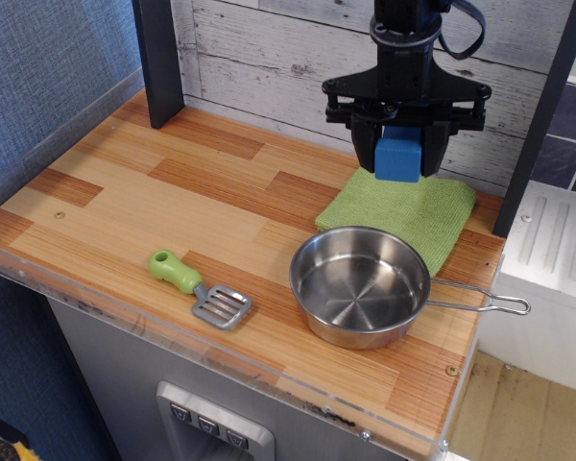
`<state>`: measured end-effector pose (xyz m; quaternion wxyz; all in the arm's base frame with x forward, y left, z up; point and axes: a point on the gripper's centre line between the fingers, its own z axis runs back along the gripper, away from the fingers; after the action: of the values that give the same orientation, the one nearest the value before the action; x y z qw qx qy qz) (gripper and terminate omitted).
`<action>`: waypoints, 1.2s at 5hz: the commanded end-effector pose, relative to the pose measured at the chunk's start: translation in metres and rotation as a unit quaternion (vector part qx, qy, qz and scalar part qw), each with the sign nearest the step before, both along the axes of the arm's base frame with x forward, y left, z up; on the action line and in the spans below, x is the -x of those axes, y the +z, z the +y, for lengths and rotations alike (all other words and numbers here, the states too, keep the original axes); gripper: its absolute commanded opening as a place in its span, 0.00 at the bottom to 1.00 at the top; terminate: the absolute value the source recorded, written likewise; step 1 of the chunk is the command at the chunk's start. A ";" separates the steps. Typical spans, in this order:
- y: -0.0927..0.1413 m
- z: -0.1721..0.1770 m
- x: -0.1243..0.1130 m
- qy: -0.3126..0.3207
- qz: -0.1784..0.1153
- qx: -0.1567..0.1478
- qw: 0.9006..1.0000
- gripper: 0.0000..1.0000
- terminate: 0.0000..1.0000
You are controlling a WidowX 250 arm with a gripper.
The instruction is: Move the blue block to on the green cloth
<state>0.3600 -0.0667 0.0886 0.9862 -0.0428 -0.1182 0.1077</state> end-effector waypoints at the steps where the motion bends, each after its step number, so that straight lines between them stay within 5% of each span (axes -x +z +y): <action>1: -0.019 0.016 -0.010 0.009 0.001 0.006 1.000 0.00 0.00; 4: -0.060 0.019 -0.019 0.012 0.039 -0.010 0.999 0.00 0.00; 5: -0.066 0.018 -0.020 0.014 0.050 -0.008 0.999 1.00 0.00; 6: -0.065 0.015 -0.018 0.018 0.060 -0.006 0.998 1.00 0.00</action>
<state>0.3751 -0.0531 0.0127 0.9903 -0.0243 -0.0428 0.1296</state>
